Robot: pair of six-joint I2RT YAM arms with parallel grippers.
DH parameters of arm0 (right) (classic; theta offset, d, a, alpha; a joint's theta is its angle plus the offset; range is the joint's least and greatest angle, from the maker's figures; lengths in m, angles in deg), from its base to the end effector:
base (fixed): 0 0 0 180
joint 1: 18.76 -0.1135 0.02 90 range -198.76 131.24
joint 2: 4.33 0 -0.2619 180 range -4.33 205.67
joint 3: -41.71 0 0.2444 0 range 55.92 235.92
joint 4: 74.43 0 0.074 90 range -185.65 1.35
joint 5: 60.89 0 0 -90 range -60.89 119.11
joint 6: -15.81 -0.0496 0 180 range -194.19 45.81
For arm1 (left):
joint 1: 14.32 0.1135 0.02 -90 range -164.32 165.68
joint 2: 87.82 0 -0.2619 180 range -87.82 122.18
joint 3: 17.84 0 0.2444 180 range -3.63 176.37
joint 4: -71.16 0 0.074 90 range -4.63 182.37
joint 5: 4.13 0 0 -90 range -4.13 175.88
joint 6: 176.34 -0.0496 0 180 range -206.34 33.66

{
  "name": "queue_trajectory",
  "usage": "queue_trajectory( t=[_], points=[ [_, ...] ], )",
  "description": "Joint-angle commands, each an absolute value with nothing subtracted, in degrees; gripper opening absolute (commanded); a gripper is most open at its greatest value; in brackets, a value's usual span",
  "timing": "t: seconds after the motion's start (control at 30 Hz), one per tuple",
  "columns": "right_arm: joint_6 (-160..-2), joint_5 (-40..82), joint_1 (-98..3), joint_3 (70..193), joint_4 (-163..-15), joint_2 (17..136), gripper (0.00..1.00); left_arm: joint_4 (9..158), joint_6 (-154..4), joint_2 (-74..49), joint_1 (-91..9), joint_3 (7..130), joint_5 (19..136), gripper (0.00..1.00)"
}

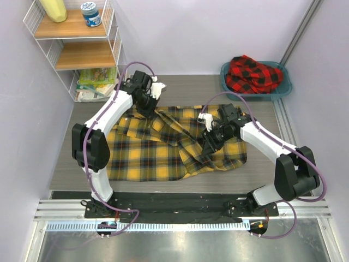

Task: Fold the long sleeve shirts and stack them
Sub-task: Fold the shirt

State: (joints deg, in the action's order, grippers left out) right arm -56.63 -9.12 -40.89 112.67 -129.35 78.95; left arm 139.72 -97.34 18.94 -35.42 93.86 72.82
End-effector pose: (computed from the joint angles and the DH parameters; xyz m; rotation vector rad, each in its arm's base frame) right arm 0.2402 0.1308 0.2173 -1.0641 2.4086 0.9307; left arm 0.3630 -0.1521 0.2757 0.8103 2.5565 -0.3607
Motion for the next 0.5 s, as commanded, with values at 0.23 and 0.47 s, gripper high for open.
queue_trajectory(
  t=[0.23,0.47],
  points=[
    [-59.3,1.9,-40.7,113.6,-127.8,73.5,0.01,163.7,-115.6,5.0,-34.4,105.2,42.0,0.03],
    [-59.1,0.8,-39.0,114.0,-127.3,66.3,0.01,169.8,-125.2,-16.2,-72.1,74.5,46.7,0.54]
  ],
)
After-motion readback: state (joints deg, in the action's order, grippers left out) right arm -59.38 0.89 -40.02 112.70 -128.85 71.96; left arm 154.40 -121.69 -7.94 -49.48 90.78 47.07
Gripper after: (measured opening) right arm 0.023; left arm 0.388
